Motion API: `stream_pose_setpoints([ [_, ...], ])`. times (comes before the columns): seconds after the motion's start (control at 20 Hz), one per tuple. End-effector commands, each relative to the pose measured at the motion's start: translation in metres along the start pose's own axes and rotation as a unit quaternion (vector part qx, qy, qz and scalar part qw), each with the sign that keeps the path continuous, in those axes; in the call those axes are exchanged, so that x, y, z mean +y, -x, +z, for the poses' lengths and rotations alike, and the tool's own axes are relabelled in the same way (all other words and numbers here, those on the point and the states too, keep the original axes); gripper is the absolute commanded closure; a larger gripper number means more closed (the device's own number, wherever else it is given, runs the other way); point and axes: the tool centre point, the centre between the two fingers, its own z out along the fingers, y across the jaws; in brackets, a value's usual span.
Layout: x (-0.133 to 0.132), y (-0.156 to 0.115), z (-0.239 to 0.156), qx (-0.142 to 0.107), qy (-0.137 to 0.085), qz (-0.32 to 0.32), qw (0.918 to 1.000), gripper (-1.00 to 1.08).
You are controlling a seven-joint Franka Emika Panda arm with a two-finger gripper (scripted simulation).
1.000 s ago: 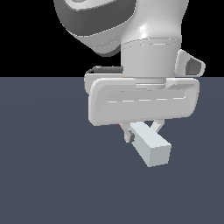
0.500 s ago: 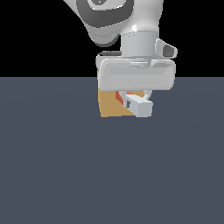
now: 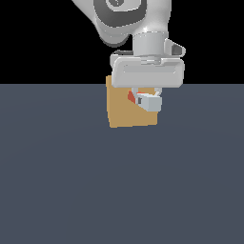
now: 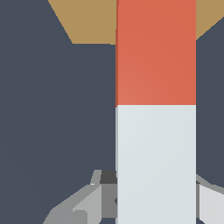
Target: Insert the peg into the horizontal hole in a box.
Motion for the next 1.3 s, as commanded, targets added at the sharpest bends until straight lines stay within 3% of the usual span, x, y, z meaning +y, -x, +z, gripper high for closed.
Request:
stream_pose_setpoints([
  [0.0, 0.003, -0.003, -0.003, 0.000, 0.001, 0.002, 1.0000, 1.08],
  [0.8, 0.004, -0.007, -0.003, 0.000, 0.001, 0.002, 1.0000, 1.08],
  [1.0, 0.003, -0.026, -0.003, 0.000, 0.001, 0.002, 1.0000, 1.08],
  [1.25, 0.003, -0.069, -0.004, 0.000, 0.001, 0.002, 1.0000, 1.08],
])
